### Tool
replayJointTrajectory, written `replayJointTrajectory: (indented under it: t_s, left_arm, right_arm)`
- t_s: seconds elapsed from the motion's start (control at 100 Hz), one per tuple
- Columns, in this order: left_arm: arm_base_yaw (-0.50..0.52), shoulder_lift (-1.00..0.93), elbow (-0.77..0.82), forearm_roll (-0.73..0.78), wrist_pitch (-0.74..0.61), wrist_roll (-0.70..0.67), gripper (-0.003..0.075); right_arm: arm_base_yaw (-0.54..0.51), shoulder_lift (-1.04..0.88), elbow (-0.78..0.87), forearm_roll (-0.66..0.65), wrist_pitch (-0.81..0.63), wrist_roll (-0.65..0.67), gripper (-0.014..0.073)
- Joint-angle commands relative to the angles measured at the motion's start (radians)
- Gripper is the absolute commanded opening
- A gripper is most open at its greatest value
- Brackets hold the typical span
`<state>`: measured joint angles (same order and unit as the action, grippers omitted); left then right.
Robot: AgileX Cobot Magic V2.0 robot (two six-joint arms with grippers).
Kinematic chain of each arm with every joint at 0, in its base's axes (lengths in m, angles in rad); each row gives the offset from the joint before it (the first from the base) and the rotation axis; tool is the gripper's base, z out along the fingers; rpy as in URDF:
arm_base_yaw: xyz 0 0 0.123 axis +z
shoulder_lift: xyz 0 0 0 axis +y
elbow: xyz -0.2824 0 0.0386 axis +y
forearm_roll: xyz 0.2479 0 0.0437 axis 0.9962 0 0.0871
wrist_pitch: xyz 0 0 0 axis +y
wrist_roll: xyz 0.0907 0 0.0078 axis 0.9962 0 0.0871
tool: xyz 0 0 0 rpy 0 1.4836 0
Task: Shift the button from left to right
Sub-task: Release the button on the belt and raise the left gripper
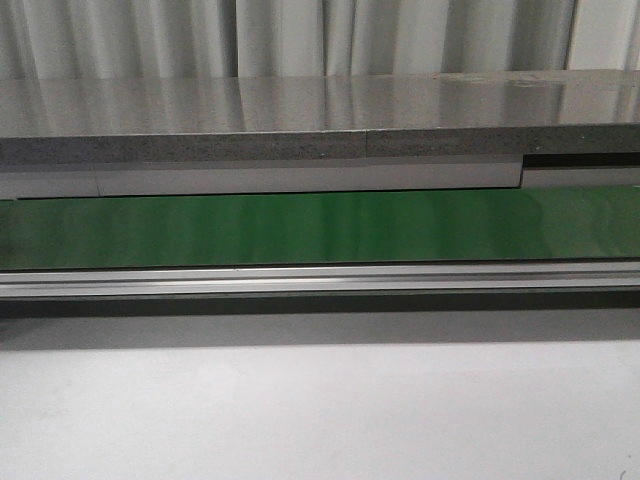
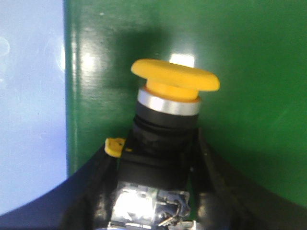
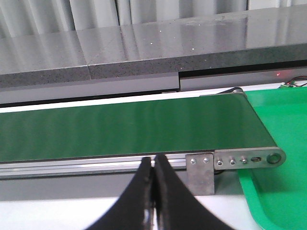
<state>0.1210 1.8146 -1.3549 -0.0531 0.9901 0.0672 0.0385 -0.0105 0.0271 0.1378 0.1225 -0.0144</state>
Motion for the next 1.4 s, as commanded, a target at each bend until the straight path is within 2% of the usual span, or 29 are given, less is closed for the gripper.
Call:
replayJointTrajectory:
  t_s: [0.0,0.14,0.21,0.36,0.63,0.75,1.19,1.39]
  left_arm:
    - [-0.006,-0.044,-0.029,-0.013,-0.011,0.003,0.0314]
    - [-0.006,-0.044,-0.029,-0.018,-0.011,0.003,0.0629]
    - [-0.006,-0.044,-0.029,-0.018,-0.009,0.003,0.0707]
    - [-0.010,-0.054,-0.029,-0.019,0.014,0.003,0.0658]
    - [-0.055,-0.184,-0.023,-0.019,0.009,0.007,0.0657]
    - [-0.068,-0.288,0.024,-0.019,-0.050,0.007,0.0657]
    - [-0.072,-0.836,0.468,-0.056,-0.350,0.007,0.0657]
    - [-0.072,-1.092,0.698,-0.056,-0.535,0.007,0.0657]
  right_arm:
    - [0.004,-0.019,-0.014,-0.009,-0.082,-0.001,-0.0067]
    - [0.004,-0.019,-0.014,-0.009,-0.082,-0.001,-0.0067]
    - [0.004,-0.019,-0.014,-0.009,-0.082,-0.001,-0.0067]
    - [0.004,-0.019,-0.014,-0.009,-0.082,-0.001,-0.0067]
    - [0.004,-0.019,-0.014,-0.009,-0.082,-0.001,-0.0067]
    - [0.004,-0.019,-0.014,-0.009,-0.082,-0.001,-0.0067]
    - [0.004,-0.019,-0.014,-0.009,-0.082,-0.001,-0.0067]
    - [0.004,-0.019,-0.014,-0.009,-0.082,-0.001,-0.0067]
